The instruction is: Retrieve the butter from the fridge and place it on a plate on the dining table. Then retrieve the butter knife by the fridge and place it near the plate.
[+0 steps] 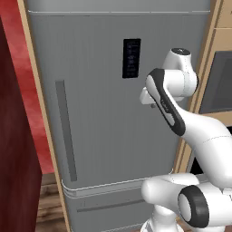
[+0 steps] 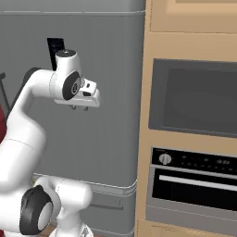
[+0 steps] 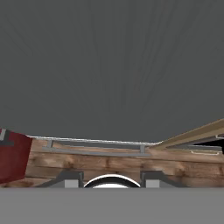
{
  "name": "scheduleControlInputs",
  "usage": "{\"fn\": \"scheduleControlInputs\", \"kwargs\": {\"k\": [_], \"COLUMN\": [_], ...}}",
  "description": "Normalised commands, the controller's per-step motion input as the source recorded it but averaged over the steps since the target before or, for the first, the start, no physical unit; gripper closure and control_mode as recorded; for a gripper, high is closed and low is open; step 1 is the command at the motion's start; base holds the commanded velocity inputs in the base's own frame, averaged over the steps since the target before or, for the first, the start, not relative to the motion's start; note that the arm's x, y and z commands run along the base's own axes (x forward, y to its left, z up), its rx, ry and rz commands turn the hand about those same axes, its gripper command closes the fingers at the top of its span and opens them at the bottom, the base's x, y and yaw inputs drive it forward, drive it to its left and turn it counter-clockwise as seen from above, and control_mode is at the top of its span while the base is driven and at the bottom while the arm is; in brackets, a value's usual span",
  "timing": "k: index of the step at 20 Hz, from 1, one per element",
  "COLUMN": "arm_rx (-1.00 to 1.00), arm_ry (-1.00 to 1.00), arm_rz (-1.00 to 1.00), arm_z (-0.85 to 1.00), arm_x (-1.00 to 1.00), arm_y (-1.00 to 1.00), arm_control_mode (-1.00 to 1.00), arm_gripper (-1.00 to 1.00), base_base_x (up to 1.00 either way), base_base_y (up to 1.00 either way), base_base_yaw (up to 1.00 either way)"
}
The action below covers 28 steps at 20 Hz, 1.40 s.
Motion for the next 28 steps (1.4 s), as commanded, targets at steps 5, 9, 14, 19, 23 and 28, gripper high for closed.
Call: {"fn": "scheduleControlInputs", "kwargs": {"k": [5, 9, 14, 19, 23, 28], "arm_rx": [0.00, 0.00, 0.00, 0.00, 0.00, 0.00], "arm_ry": [0.00, 0.00, 0.00, 0.00, 0.00, 0.00], "arm_rz": [0.00, 0.00, 0.00, 0.00, 0.00, 0.00], "arm_z": [0.00, 0.00, 0.00, 0.00, 0.00, 0.00], "arm_x": [0.00, 0.00, 0.00, 0.00, 0.00, 0.00], "arm_y": [0.00, 0.00, 0.00, 0.00, 0.00, 0.00], "arm_control_mode": [1.00, 1.00, 1.00, 1.00, 1.00, 1.00], "arm_gripper": [-1.00, -1.00, -1.00, -1.00, -1.00, -1.00], "base_base_x": [0.00, -0.04, -0.37, -0.36, -0.55, -0.69], "base_base_y": [0.00, 0.00, 0.04, 0.48, 0.60, 0.42], "base_base_yaw": [0.00, 0.00, -0.04, -0.03, -0.01, -0.04]}}
